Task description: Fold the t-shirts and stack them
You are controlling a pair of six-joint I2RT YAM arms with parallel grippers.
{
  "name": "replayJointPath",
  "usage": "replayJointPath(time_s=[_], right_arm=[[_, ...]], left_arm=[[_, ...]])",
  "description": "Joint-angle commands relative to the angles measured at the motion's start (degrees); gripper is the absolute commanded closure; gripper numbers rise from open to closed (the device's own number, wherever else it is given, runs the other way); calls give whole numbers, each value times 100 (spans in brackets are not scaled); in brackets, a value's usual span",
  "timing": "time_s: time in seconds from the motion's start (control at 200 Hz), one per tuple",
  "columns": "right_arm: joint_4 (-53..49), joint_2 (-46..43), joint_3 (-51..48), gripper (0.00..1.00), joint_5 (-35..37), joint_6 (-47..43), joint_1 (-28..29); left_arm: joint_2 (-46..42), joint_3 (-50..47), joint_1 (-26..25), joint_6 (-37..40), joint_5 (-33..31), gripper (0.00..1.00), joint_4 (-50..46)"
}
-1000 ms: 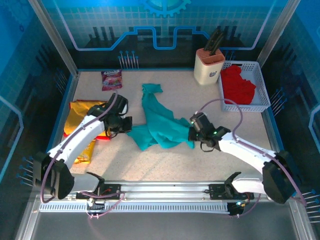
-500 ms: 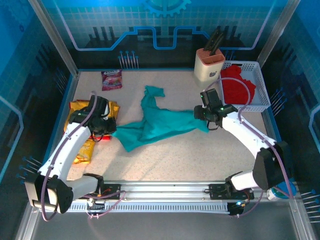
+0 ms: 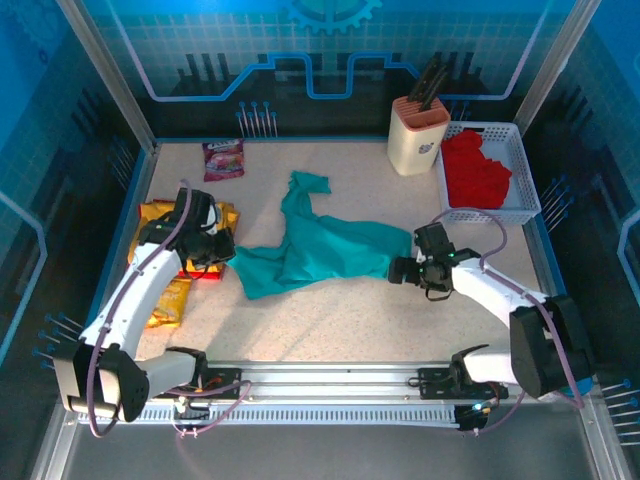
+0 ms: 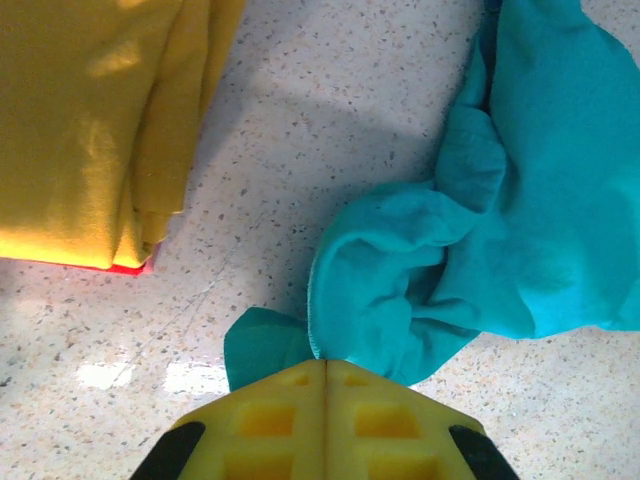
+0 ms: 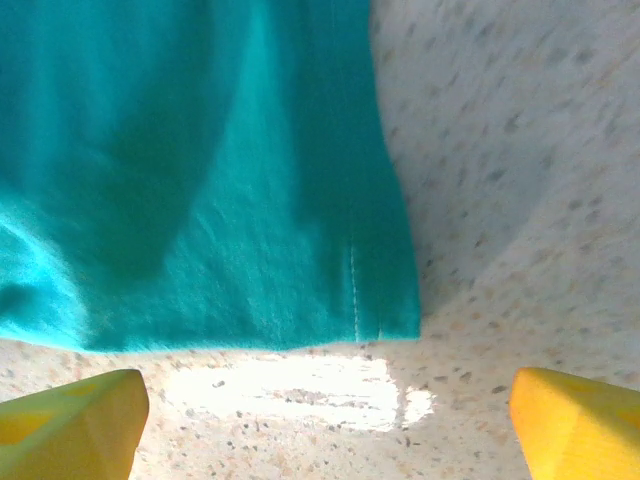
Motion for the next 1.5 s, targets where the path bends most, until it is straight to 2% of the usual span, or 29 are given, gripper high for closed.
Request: replayJointPath(time_s=[0.0, 0.06, 0.1, 0.18, 0.23, 0.265, 0.305, 0.345, 0.475, 0.545, 0.62, 0.73, 0.81, 0.836, 0.841, 0.846, 0.871, 0.936, 0.991, 1.061, 1.126, 1.236, 1.371, 1.496], right_arm=[[583, 320, -31, 8, -47, 103, 141], [699, 574, 52, 13, -3, 145, 140], [732, 736, 130, 20, -26, 182, 143], [822, 935, 251, 45, -176, 257, 142], [716, 928, 362, 71, -236, 289, 171], [568, 862, 452, 85, -248, 314, 193], [366, 748, 561, 95, -267, 370, 212], [164, 572, 674, 100, -320, 406, 212], [-673, 147, 1353, 100, -384, 471, 134], [-965, 165, 2039, 100, -492, 478, 27], [-1155, 495, 2841, 100, -588, 424, -94], [-1643, 1420, 4124, 100, -891, 143, -207], [-1167, 1686, 4163, 99, -1051, 210, -306], [-851, 1750, 4092, 85, -1236, 284, -365], [-751, 1795, 4080, 77, -1323, 305, -396], [-751, 1795, 4080, 77, -1323, 305, -396], [-585, 1931, 4098, 63, -1494, 355, -446], [-772, 2485, 4504, 56, -1828, 297, -556], [-900, 2785, 4679, 42, -1918, 204, -553], [-674, 2744, 4366, 20, -1771, 226, -560], [-433, 2519, 3958, 9, -1463, 220, -601], [-296, 2152, 3342, 11, -1133, 160, -831], [60, 1792, 2540, 25, -818, 210, -1114], [251, 1871, 2223, 40, -704, 243, -1235]], left_arm=[[31, -83, 68, -118, 219, 100, 112], [22, -83, 64, -123, 231, 100, 121], [9, -87, 59, -133, 245, 100, 129], [-31, -125, 60, -129, 260, 100, 145], [-45, -168, 63, -127, 252, 100, 179], [-47, -202, 60, -127, 244, 100, 207], [-45, -252, 59, -136, 258, 100, 260], [-34, -308, 60, -151, 273, 100, 322], [41, -477, 64, -197, 329, 100, 479], [77, -547, 62, -206, 356, 100, 540], [81, -617, 62, -221, 374, 100, 600], [56, -697, 55, -240, 378, 100, 645], [-6, -747, 57, -265, 339, 100, 666], [-14, -772, 58, -274, 333, 100, 707], [-16, -772, 57, -275, 332, 100, 712], [-17, -781, 56, -275, 331, 100, 719], [-6, -814, 57, -285, 331, 100, 764], [74, -815, 56, -285, 390, 100, 804], [143, -777, 55, -268, 453, 100, 771], [133, -805, 55, -276, 471, 100, 789], [77, -833, 55, -279, 435, 100, 803], [44, -818, 57, -268, 427, 100, 799], [92, -782, 55, -276, 499, 100, 825], [113, -821, 55, -284, 517, 100, 862]])
